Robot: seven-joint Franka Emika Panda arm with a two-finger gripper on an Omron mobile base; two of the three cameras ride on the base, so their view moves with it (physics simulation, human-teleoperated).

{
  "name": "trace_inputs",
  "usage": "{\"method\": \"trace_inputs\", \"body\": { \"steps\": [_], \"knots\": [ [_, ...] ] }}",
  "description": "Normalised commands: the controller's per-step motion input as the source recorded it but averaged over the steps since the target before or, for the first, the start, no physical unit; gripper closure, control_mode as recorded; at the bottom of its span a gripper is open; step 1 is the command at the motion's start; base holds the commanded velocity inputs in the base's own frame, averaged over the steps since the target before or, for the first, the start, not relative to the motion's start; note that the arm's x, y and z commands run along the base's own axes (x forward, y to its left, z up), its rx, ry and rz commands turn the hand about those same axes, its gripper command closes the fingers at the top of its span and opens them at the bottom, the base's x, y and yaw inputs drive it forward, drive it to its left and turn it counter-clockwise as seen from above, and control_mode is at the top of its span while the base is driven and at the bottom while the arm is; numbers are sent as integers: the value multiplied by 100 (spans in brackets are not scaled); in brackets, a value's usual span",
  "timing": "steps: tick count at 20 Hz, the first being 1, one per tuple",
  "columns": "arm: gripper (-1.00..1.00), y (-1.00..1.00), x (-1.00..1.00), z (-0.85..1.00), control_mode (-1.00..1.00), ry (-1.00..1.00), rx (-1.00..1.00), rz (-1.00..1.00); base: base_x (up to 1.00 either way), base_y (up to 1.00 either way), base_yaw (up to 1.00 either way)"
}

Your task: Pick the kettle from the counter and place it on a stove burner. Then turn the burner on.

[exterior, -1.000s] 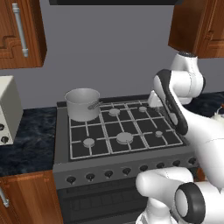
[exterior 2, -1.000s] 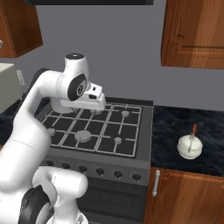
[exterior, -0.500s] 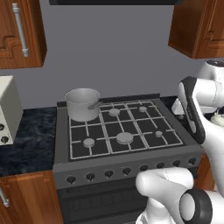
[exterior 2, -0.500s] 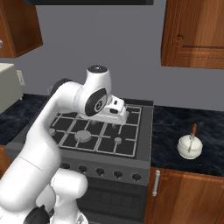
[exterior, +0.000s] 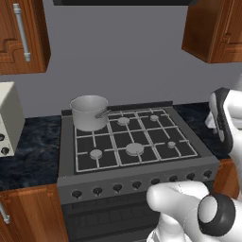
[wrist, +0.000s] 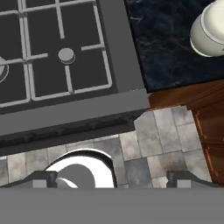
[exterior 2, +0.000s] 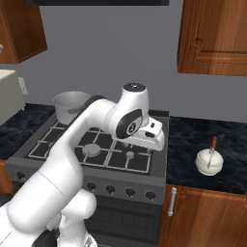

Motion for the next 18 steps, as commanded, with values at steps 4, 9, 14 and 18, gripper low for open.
{"method": "trace_inputs", "body": {
  "steps": [4, 9, 14, 18],
  "knots": [
    [-100, -78, -5, -9, -100, 4, 0, -15, 0, 0, 0],
    [-100, -89, -20, -6, -100, 0, 0, -15, 0, 0, 0],
    [-100, -89, -5, -7, -100, 0, 0, -14, 0, 0, 0],
    [-100, -71, 2, -7, -100, 1, 0, -9, 0, 0, 0]
  ]
}}
